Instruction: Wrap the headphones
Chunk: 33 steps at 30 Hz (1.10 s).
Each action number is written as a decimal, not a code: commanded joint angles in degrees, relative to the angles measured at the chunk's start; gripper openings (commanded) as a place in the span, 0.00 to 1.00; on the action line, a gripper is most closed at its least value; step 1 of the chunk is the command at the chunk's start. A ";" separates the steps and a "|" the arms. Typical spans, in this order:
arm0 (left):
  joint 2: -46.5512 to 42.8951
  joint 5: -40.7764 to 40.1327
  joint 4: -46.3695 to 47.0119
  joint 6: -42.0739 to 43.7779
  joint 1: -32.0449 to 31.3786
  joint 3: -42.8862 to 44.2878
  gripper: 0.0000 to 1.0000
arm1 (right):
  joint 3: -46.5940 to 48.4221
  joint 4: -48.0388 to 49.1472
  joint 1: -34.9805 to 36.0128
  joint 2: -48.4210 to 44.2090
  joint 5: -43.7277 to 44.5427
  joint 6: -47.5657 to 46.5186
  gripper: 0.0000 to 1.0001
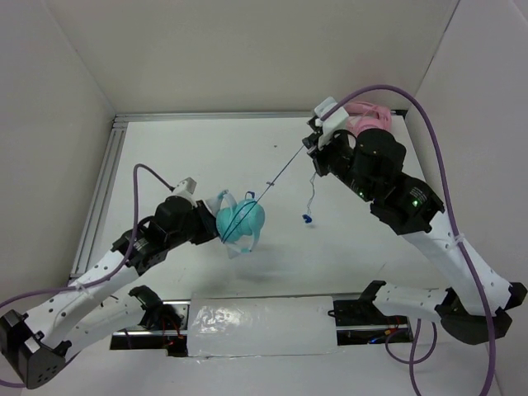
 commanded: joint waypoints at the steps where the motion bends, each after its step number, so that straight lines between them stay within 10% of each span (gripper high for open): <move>1: -3.29 -1.22 0.33 2.56 -0.12 -0.19 0.00 | -3.40 5.64 -3.37 -5.12 -3.42 1.61 0.00; 11: -9.87 12.47 10.42 15.04 -0.12 -1.68 0.00 | -18.33 12.41 -11.88 -4.69 -14.02 6.88 0.00; 33: -12.53 20.76 24.58 10.39 -0.12 6.11 0.00 | -45.07 52.38 -11.90 6.89 -38.93 20.24 0.00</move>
